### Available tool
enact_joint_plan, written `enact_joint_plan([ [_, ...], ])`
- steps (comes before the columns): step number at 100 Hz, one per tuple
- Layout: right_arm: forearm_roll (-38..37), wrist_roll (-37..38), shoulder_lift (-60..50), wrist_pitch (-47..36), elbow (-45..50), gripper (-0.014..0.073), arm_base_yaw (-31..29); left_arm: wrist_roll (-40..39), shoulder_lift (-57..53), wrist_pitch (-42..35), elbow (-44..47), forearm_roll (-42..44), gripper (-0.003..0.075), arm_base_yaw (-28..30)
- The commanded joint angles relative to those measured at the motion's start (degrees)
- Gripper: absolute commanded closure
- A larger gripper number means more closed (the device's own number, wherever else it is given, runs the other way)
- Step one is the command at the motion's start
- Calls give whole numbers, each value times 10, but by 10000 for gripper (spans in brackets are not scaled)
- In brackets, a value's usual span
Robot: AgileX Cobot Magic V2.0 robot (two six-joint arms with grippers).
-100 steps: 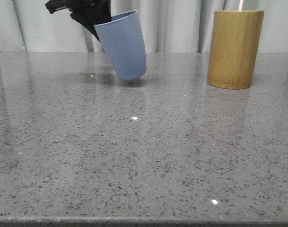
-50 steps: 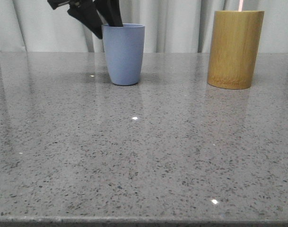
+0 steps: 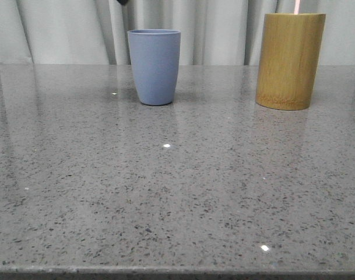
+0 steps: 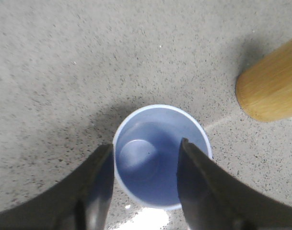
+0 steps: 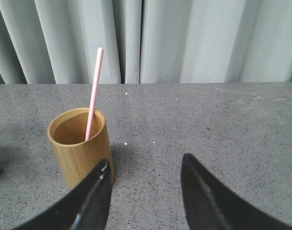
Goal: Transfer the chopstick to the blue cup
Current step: 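Release the blue cup and lift the left gripper away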
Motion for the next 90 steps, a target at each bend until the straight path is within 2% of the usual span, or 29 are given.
enact_joint_plan([
  [1, -3, -2, 2, -50, -19, 234, -1, -14, -58, -28, -20, 16, 417, -5],
  [20, -3, -2, 4, -41, -19, 234, 9, -34, -114, -34, 2, 92, 417, -5],
  [37, -3, -2, 16, -32, -19, 234, 9, -56, -177, -52, 59, 149, 417, -5],
  [59, -3, -2, 26, -27, -19, 234, 10, -63, -257, -92, 171, 184, 417, -5],
  [90, -3, -2, 64, -26, -20, 234, 34, -66, -393, -164, 358, 184, 417, 0],
])
